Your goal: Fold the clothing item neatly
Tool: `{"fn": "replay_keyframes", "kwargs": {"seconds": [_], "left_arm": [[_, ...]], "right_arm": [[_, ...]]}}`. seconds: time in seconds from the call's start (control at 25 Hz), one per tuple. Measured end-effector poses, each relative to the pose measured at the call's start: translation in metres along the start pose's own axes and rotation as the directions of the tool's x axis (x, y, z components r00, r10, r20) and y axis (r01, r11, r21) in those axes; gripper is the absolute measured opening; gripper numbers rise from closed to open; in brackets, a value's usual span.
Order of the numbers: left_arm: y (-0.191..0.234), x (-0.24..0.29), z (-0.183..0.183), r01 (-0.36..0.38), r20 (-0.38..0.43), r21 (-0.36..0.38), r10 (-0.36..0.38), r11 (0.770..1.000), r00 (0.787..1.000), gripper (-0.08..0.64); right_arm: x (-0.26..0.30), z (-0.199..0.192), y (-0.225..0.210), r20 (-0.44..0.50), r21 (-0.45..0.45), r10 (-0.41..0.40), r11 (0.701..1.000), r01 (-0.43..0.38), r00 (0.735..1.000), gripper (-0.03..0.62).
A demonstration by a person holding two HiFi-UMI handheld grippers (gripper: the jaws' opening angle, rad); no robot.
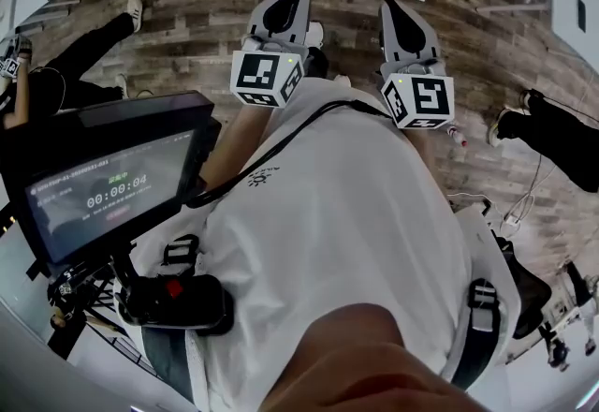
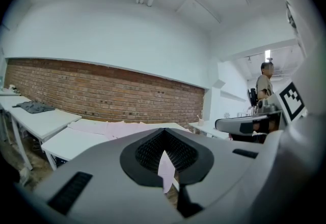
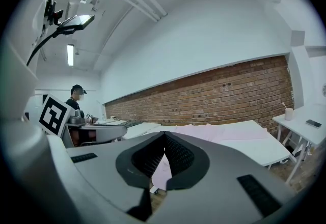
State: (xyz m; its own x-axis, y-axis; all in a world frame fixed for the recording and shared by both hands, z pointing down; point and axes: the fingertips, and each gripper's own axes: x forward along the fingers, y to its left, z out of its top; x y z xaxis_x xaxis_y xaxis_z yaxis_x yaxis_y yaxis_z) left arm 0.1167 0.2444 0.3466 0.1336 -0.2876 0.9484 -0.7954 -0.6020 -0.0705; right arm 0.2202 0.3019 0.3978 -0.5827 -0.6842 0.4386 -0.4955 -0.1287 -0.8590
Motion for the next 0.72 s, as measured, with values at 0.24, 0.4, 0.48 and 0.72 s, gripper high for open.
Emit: {"fn": "replay_keyframes", "kwargs": {"seconds": [0.24,0.4,0.48,0.72], "left_arm": [[0.000,0.005,0.003,0.006,0.009,0.017,-0.007,1.000,1.000,0.002],[-0.004,0.007,0.003,0.018,0.005,0.025,-0.018,1.000,1.000,0.002],[-0.006,0.003,-0.003,0.024,-0.014,0.022,-0.024,0.999,1.000,0.002],[-0.012,-0.003,-0.009,0.038,-0.038,0.012,-0.038,0.999,0.999,0.002]], "right_arm": [[0.004,0.005,-0.004,0.020,-0.012,-0.003,1.000,0.003,1.000,0.003],[0.004,0.005,-0.004,0.017,-0.015,-0.003,1.000,0.003,1.000,0.003],[0.002,-0.001,-0.001,0.004,-0.002,-0.001,1.000,0.001,1.000,0.003],[-0.002,-0.006,0.002,-0.008,0.012,-0.002,1.000,0.002,1.000,0.003]]}}
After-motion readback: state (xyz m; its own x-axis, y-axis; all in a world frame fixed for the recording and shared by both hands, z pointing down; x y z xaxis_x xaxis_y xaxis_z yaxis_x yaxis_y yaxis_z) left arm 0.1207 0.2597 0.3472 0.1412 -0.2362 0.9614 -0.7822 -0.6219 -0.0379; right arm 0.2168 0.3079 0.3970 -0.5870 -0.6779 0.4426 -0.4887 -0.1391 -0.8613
